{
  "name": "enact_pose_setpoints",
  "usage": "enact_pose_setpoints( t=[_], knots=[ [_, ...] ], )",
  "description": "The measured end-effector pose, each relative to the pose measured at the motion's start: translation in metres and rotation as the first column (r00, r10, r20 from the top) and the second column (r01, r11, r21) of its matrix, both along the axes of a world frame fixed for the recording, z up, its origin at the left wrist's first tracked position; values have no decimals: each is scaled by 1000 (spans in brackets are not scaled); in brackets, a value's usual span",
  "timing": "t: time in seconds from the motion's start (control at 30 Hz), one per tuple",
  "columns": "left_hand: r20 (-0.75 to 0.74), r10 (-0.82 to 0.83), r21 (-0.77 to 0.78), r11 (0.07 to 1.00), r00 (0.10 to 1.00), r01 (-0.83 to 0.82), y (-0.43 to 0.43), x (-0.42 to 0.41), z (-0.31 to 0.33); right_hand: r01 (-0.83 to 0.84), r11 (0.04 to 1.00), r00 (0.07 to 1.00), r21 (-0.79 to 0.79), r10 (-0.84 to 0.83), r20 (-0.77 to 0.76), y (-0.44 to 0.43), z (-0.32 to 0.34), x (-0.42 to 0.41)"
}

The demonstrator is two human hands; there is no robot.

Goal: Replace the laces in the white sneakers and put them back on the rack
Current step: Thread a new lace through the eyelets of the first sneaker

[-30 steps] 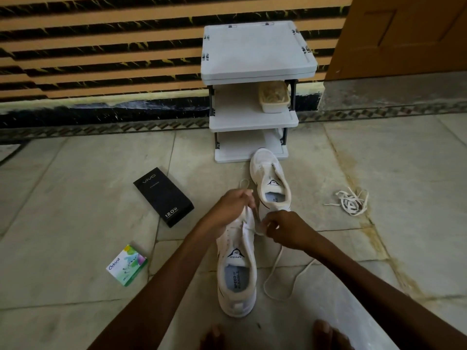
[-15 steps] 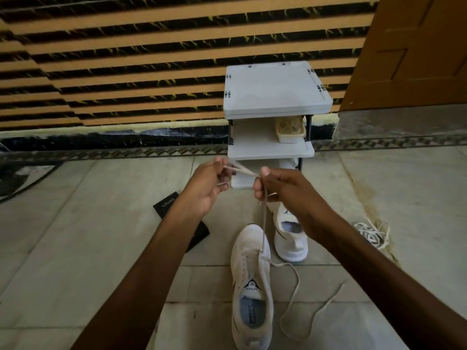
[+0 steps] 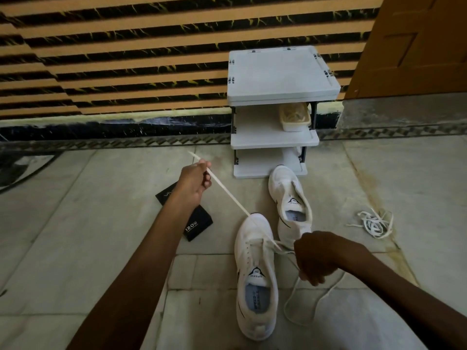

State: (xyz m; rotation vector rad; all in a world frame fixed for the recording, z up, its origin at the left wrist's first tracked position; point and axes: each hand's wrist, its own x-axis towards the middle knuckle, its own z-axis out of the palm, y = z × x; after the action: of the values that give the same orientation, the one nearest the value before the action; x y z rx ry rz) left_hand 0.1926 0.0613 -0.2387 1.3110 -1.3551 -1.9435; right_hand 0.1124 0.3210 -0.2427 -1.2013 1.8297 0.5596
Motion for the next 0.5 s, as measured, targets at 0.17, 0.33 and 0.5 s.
enact_pose_setpoints(
  t=[0.17,0.33,0.5],
  knots=[
    [78,-278,-182,940,957,288,41,14,-1,-43,976,998,-215,35,-43,-5,-14,-7],
    [174,-495,-267,808,851,525,88,22,-13,779,189,616,-598,-409,674,-28,11,-3],
    [304,-497,-398,709,813,582,112,23,-28,852,9,473,-524,-443,761,-37,15,-9]
  ],
)
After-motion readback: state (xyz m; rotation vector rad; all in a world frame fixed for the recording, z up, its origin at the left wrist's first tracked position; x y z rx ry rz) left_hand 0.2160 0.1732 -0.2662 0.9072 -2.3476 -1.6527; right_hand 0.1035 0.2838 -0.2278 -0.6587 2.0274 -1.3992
